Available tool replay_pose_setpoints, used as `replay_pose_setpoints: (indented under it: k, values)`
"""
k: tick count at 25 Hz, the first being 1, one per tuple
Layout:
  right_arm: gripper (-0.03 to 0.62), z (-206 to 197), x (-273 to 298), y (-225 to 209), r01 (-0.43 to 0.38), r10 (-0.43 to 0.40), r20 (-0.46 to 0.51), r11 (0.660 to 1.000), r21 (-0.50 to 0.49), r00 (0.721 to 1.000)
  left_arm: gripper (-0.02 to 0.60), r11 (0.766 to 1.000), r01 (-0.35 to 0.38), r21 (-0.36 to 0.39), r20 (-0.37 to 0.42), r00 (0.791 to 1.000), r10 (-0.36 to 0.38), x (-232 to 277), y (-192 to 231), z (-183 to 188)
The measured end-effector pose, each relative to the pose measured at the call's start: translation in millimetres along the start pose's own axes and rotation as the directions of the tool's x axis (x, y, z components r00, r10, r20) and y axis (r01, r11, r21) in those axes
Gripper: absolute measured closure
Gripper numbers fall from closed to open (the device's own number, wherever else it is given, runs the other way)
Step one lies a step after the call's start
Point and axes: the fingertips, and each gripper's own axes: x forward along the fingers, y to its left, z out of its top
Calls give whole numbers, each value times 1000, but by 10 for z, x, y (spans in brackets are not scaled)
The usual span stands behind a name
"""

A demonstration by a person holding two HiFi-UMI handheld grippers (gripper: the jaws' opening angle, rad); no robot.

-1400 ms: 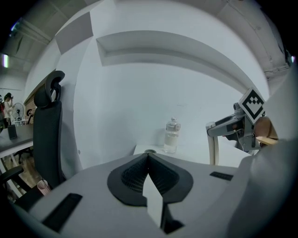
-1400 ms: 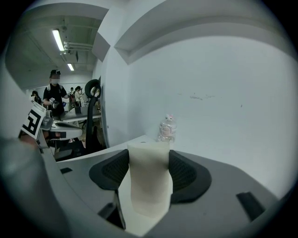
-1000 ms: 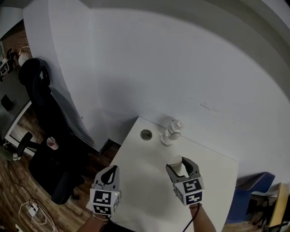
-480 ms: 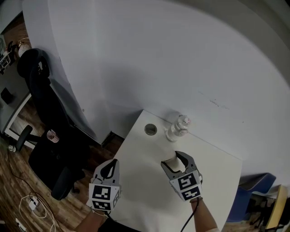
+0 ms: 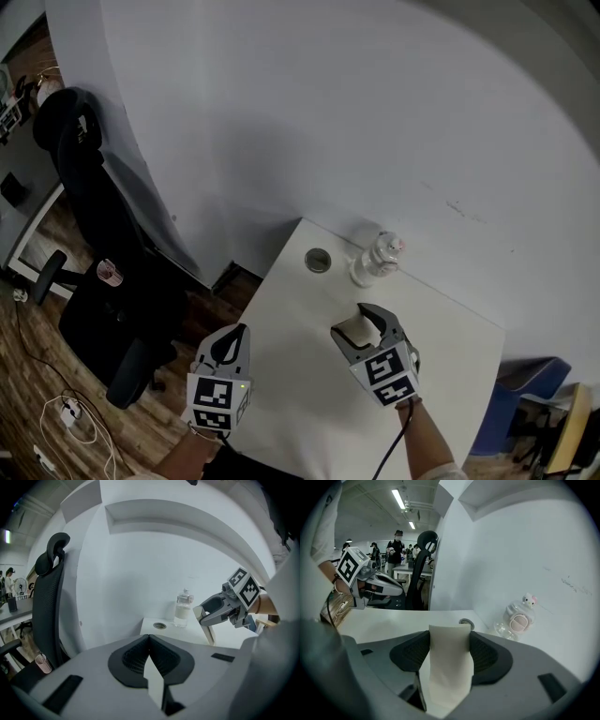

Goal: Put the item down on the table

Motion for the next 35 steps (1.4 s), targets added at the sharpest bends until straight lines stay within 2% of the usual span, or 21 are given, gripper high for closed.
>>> replay_pose_setpoints:
  k: [26,35]
  values:
    - [306,-135,620,270,-138,115,-143,977,-161,983,565,1000,-10,-30,-55,998,8,-38,274,-274]
    - [306,-206,769,352,-184,152,-185,968,-170,971,565,999,0,-42,-73,997,-3,5,321,-369]
